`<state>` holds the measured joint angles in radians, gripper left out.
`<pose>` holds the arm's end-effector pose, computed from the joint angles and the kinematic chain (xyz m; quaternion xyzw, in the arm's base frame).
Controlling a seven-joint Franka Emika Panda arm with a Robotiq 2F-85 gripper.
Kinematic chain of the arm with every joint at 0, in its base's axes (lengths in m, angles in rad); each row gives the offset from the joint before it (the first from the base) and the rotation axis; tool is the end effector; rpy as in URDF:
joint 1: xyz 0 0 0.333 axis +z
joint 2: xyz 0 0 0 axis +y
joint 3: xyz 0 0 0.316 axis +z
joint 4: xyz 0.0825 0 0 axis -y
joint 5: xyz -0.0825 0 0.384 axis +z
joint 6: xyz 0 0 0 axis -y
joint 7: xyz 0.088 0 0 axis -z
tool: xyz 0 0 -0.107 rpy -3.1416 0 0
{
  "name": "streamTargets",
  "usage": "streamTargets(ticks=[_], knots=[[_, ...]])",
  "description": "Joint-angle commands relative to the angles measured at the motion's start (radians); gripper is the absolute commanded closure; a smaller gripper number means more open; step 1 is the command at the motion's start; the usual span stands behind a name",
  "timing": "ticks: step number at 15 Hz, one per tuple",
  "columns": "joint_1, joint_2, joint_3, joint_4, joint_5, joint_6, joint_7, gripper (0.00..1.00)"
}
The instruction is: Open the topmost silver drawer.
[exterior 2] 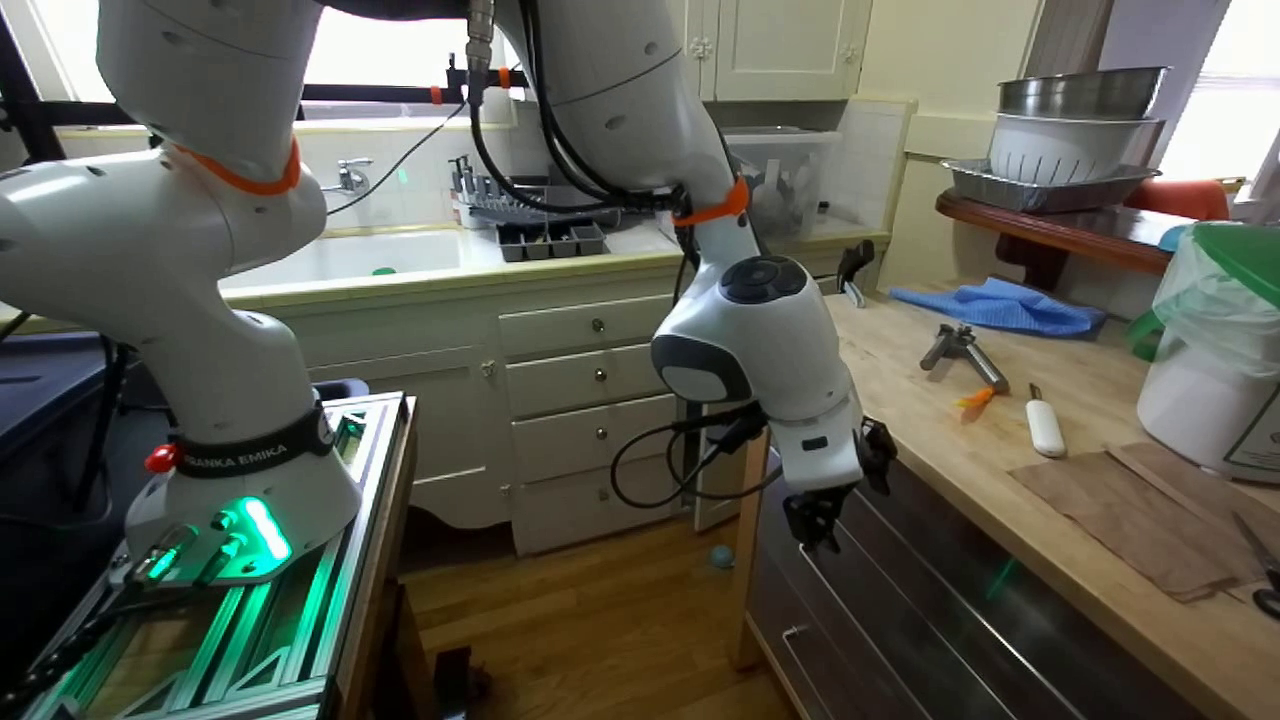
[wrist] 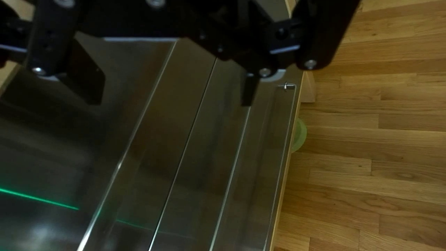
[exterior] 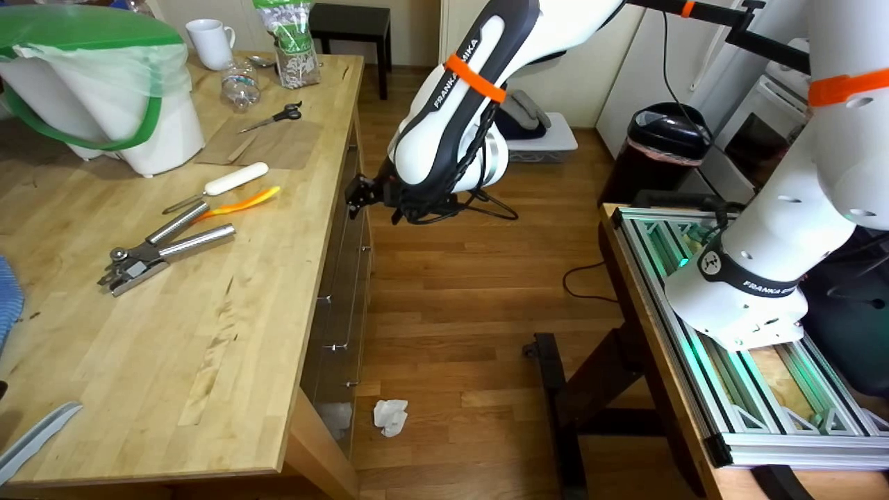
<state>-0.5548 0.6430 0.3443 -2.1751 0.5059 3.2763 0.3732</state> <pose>0.5504 -0.1679 0.1477 -0.7970 0.5540 -0.2006 0.1326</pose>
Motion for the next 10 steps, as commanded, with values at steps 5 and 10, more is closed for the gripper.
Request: streamTargets(ticks=[5, 10], knots=[[-0.027, 0.087, 0.026, 0.076, -0.013, 0.032, -0.015, 0.34], [-0.032, 0.119, 0.030, 0.106, -0.019, 0.031, -0.026, 0.56]])
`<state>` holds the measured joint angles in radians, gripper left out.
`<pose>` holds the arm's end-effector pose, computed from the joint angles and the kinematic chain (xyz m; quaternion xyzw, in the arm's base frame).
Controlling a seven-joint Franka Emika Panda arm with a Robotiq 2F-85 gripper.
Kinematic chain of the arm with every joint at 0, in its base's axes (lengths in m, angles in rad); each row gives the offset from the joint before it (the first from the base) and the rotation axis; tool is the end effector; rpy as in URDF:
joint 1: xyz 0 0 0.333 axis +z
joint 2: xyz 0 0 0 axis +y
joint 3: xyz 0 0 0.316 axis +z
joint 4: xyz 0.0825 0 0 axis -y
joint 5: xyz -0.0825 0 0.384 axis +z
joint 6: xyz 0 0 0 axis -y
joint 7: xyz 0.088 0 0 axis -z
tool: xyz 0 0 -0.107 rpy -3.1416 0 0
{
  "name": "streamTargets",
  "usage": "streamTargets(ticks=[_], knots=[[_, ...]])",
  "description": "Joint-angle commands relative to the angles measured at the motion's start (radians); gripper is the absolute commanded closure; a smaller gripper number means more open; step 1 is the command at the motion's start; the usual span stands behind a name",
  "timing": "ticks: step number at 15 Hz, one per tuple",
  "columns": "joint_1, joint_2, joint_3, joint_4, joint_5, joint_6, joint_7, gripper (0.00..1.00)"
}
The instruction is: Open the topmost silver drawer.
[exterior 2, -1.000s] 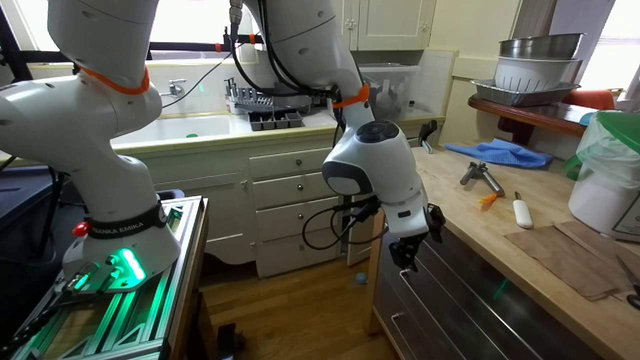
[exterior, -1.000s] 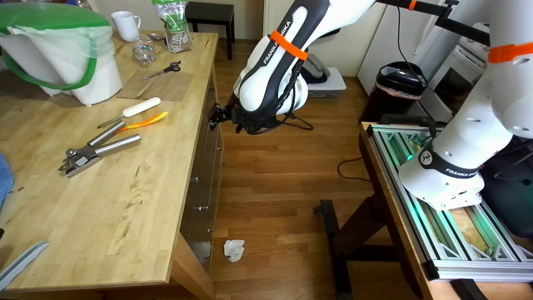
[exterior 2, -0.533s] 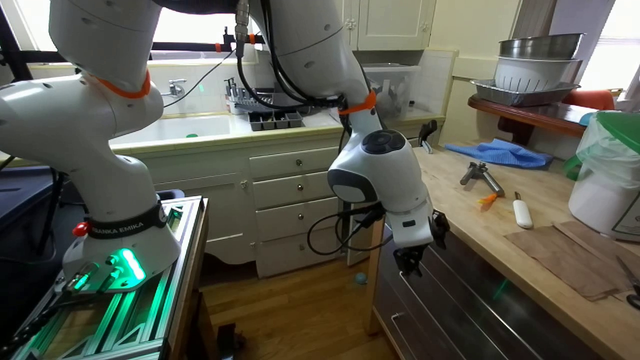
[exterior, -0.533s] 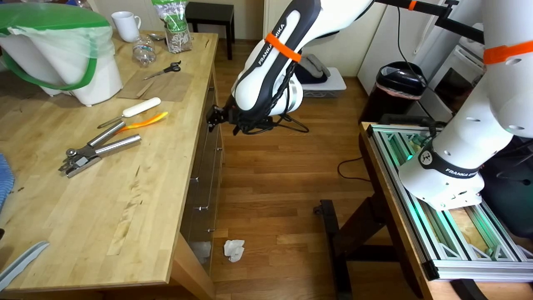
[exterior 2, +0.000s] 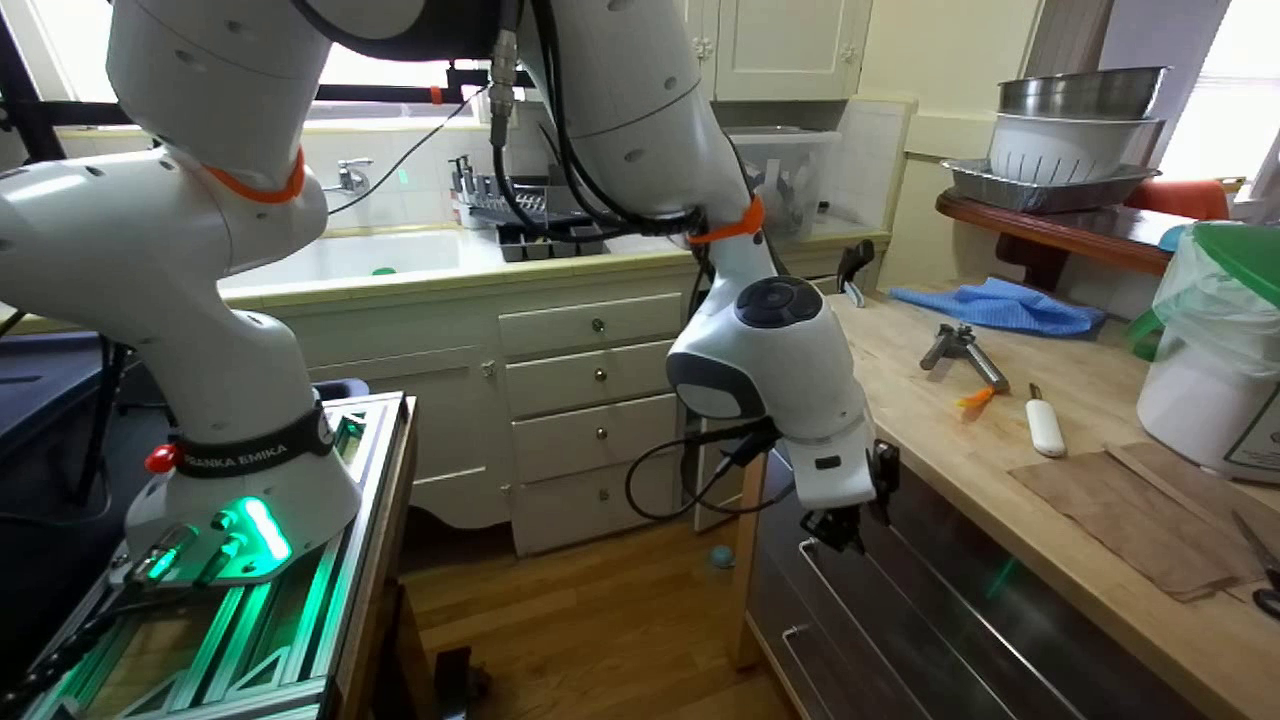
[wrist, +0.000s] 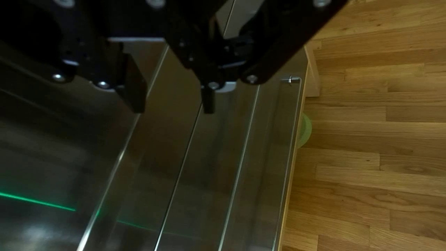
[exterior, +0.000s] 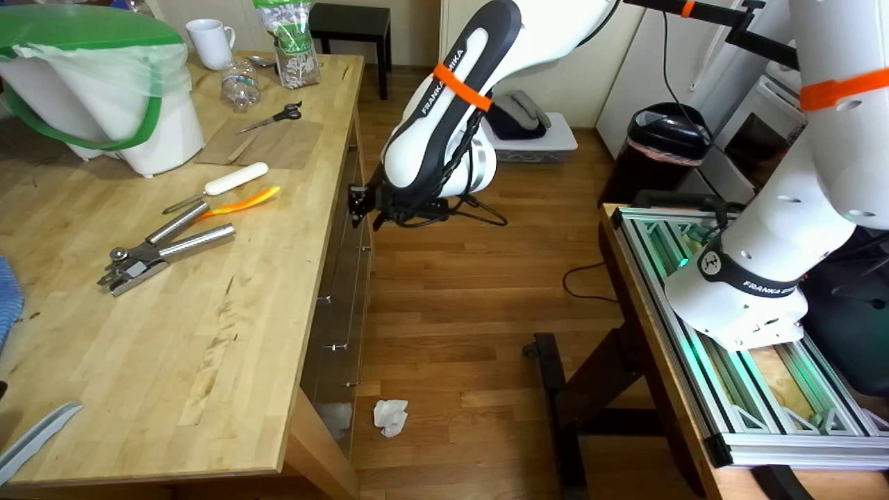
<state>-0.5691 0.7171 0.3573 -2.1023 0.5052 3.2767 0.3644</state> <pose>0.5642 -0.1742 0.1305 -0.7912 0.5601 -0.1994 0.1429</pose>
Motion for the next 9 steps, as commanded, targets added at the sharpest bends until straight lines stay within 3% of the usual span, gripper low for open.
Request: streamTargets(ticks=[1, 5, 6, 9], knots=[[-0.019, 0.050, 0.018, 0.039, -0.019, 0.031, -0.020, 0.53], [-0.038, 0.069, 0.038, 0.057, -0.027, 0.033, -0.039, 0.36], [-0.044, 0.074, 0.044, 0.062, -0.029, 0.033, -0.044, 0.36], [-0.070, 0.092, 0.071, 0.080, -0.035, 0.037, -0.063, 0.48]])
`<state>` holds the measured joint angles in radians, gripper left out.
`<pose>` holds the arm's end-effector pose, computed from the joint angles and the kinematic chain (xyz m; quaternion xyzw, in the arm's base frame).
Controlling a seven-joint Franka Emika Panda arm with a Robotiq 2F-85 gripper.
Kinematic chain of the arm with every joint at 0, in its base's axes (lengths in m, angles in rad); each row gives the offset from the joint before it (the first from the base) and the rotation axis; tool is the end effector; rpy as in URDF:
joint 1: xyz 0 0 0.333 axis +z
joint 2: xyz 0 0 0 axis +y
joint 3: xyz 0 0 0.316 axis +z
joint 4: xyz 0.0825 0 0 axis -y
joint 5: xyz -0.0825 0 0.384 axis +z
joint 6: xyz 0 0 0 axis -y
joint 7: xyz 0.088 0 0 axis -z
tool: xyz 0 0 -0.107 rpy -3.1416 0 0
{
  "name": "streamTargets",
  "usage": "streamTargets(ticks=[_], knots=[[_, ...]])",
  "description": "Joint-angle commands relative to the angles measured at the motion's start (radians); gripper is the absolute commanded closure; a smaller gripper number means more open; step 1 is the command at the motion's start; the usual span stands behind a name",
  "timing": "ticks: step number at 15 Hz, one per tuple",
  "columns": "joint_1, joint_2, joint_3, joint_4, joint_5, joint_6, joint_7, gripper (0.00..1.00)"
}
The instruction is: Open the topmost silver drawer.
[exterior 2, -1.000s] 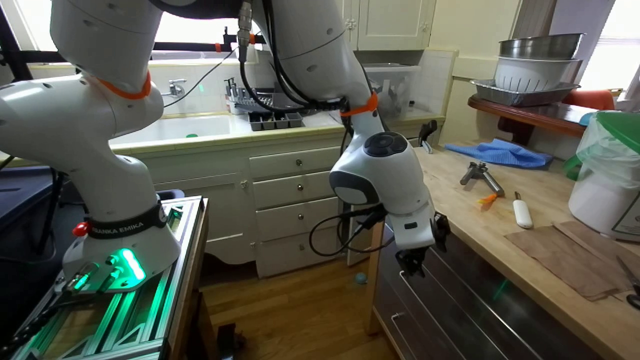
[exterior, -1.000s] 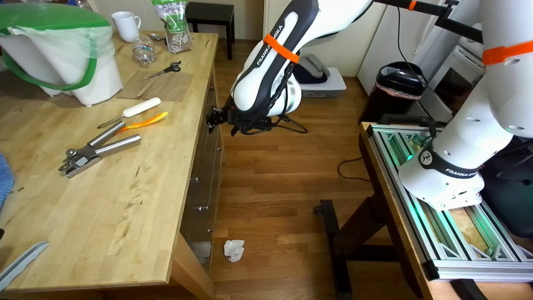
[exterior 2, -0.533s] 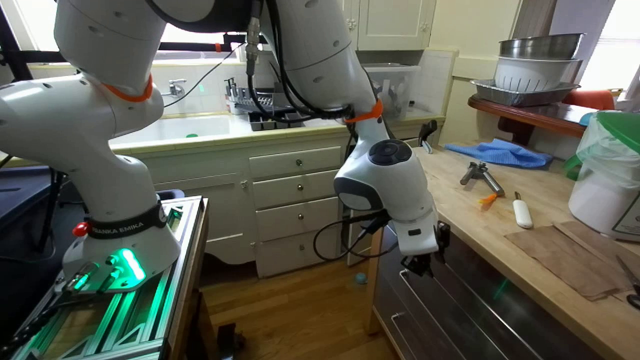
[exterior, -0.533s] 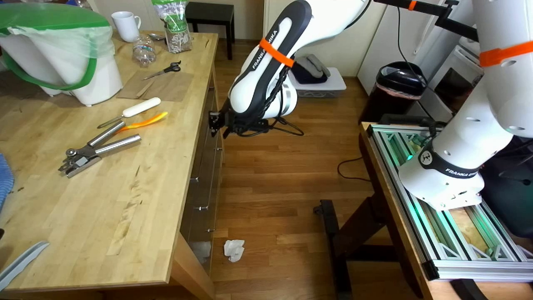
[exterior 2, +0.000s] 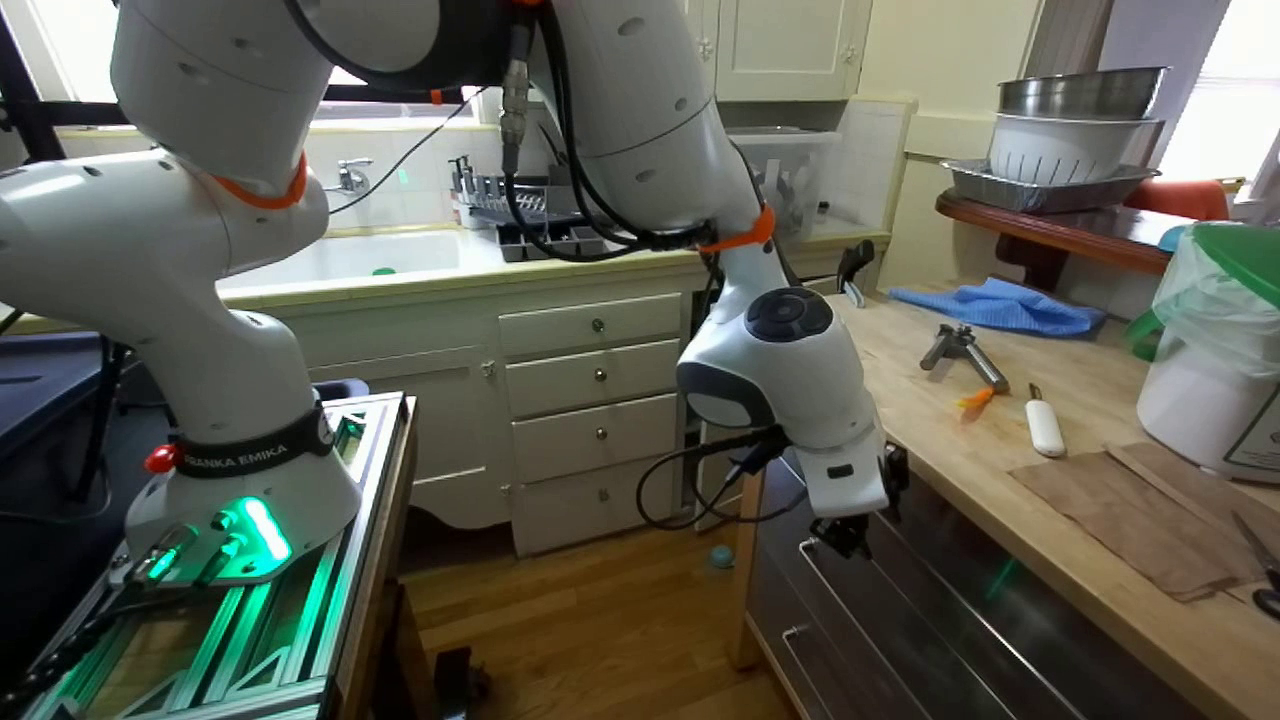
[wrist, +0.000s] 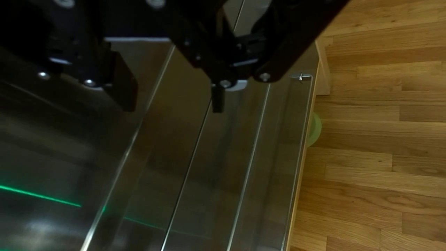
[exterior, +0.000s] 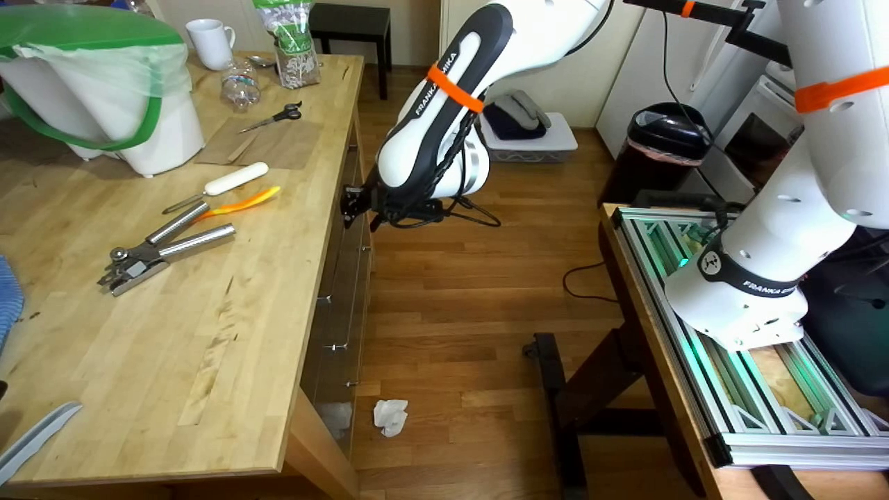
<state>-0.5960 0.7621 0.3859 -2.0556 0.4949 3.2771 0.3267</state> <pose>0.5745 -0.1774 0.1233 -0.7960 0.5494 -0.2035 0.1523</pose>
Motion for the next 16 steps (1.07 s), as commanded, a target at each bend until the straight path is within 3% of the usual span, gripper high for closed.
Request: streamTargets(ticks=[1, 2, 3, 8, 10, 11, 16], knots=[[-0.051, 0.053, 0.048, 0.040, -0.029, 0.036, -0.031, 0.49], [-0.051, 0.057, 0.047, 0.045, -0.030, 0.033, -0.033, 0.57], [-0.055, 0.062, 0.049, 0.048, -0.032, 0.033, -0.038, 0.55], [-0.049, 0.070, 0.026, 0.045, -0.057, 0.017, -0.022, 0.65], [-0.054, 0.073, 0.026, 0.039, -0.064, 0.015, -0.023, 0.73], [-0.054, 0.069, 0.024, 0.032, -0.065, 0.009, -0.020, 0.84], [-0.068, 0.069, 0.046, 0.032, -0.085, 0.031, -0.029, 0.47]])
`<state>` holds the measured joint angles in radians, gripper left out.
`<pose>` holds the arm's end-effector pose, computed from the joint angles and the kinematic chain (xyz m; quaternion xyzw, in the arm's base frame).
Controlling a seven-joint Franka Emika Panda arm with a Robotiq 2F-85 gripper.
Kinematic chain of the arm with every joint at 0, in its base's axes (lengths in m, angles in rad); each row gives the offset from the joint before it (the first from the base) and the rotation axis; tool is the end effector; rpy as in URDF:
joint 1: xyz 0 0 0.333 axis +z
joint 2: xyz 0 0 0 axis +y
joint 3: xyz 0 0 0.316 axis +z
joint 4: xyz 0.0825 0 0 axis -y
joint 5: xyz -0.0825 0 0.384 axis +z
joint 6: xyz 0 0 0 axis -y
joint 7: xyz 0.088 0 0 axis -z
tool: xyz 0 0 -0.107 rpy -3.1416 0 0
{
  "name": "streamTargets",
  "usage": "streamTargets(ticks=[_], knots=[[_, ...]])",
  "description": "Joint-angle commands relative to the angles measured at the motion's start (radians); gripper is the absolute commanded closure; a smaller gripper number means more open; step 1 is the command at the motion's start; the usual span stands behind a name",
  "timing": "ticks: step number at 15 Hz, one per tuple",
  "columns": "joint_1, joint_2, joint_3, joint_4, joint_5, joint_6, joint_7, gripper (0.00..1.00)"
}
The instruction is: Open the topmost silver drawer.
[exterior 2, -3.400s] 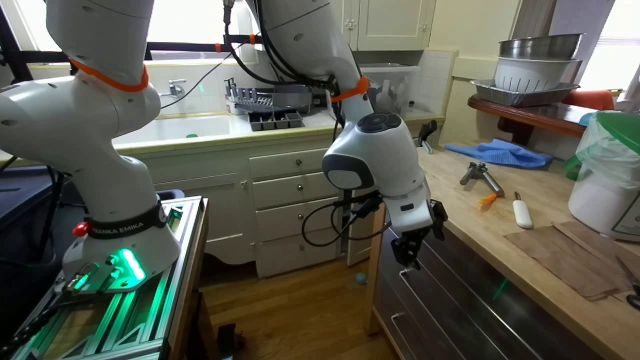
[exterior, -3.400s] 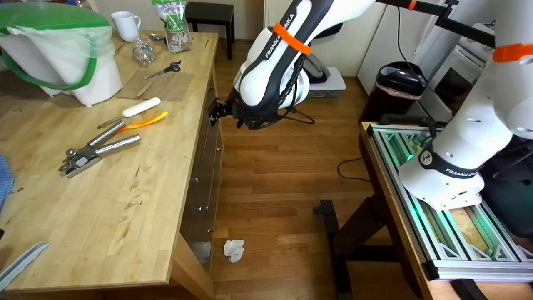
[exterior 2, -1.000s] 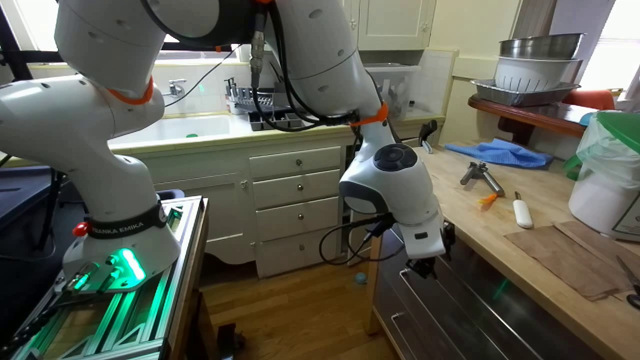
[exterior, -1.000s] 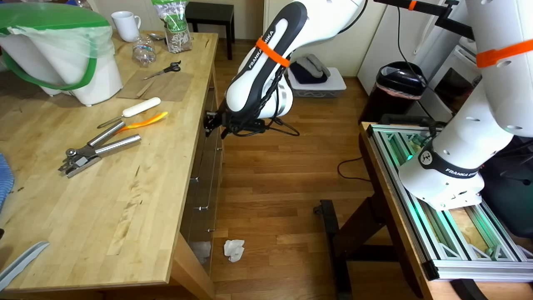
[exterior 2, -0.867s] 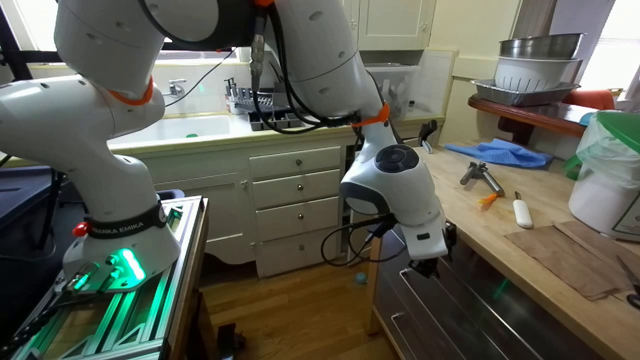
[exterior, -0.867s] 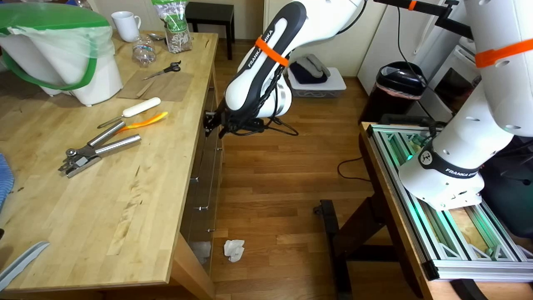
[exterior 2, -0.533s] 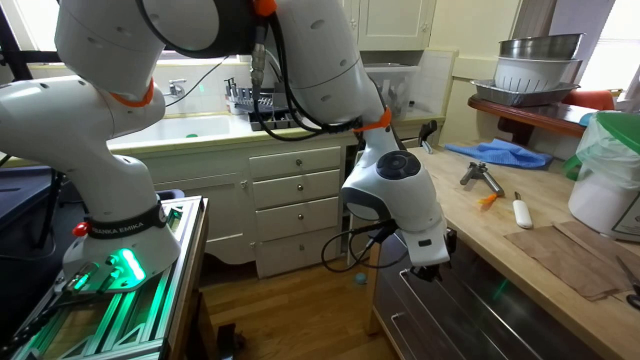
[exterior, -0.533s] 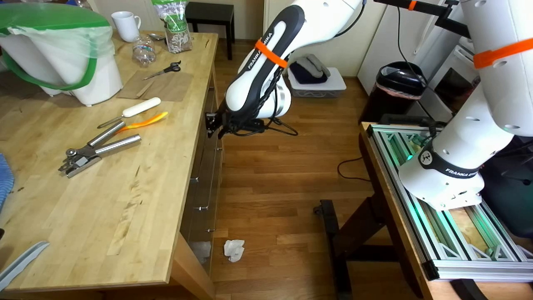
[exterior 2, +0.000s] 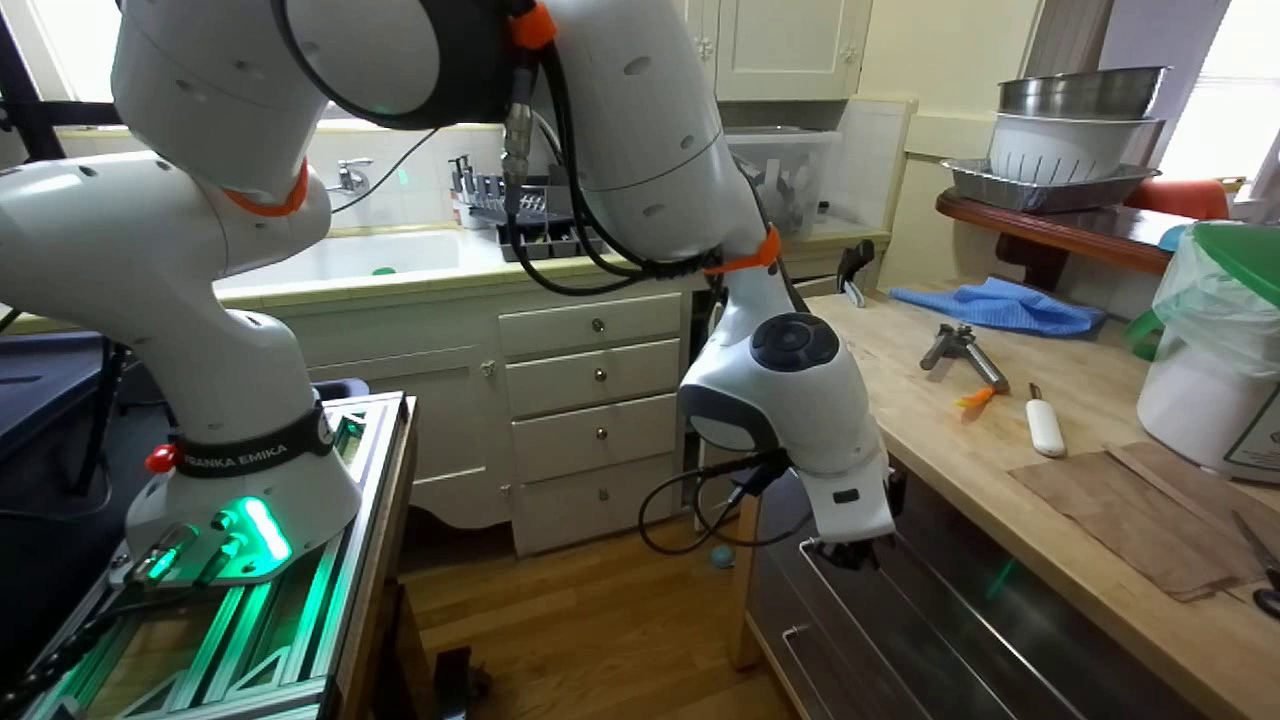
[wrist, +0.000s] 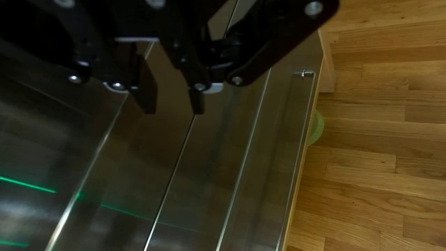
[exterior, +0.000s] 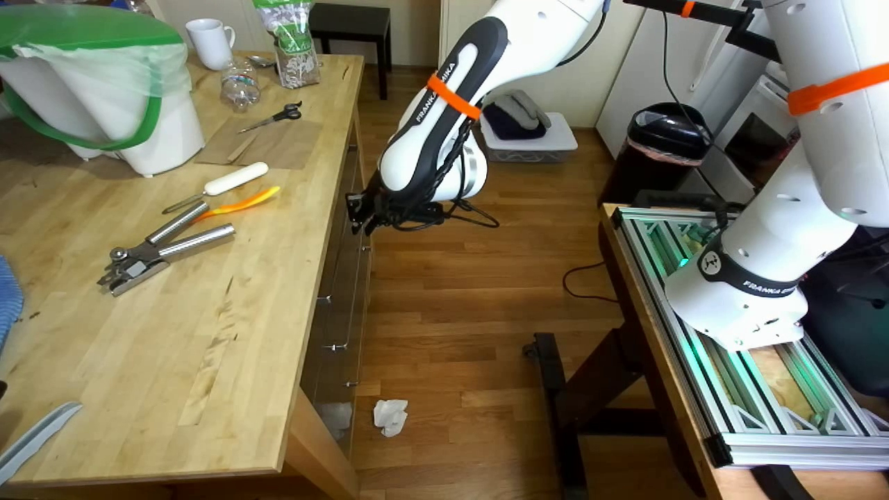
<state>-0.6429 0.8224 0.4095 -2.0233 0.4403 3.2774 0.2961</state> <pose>0.5750 -0.1875 0.1042 -0.8060 0.5349 -0.1997 0.1559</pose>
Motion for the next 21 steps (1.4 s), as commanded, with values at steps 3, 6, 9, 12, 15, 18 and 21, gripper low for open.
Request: streamTargets(ticks=[3, 6, 9, 12, 15, 18, 21], knots=[[-0.022, 0.012, 0.026, 0.015, -0.046, 0.034, 0.002, 0.37], [-0.016, 0.023, 0.018, 0.030, -0.056, 0.027, 0.005, 0.43], [-0.008, 0.039, 0.008, 0.053, -0.057, 0.019, 0.008, 0.45], [0.001, 0.054, -0.009, 0.065, -0.058, 0.016, 0.007, 0.48], [0.003, 0.060, -0.018, 0.067, -0.057, 0.012, 0.007, 0.64], [0.020, 0.037, -0.039, 0.052, -0.045, -0.009, 0.019, 0.96], [0.054, 0.012, -0.082, 0.023, -0.031, -0.025, 0.031, 1.00]])
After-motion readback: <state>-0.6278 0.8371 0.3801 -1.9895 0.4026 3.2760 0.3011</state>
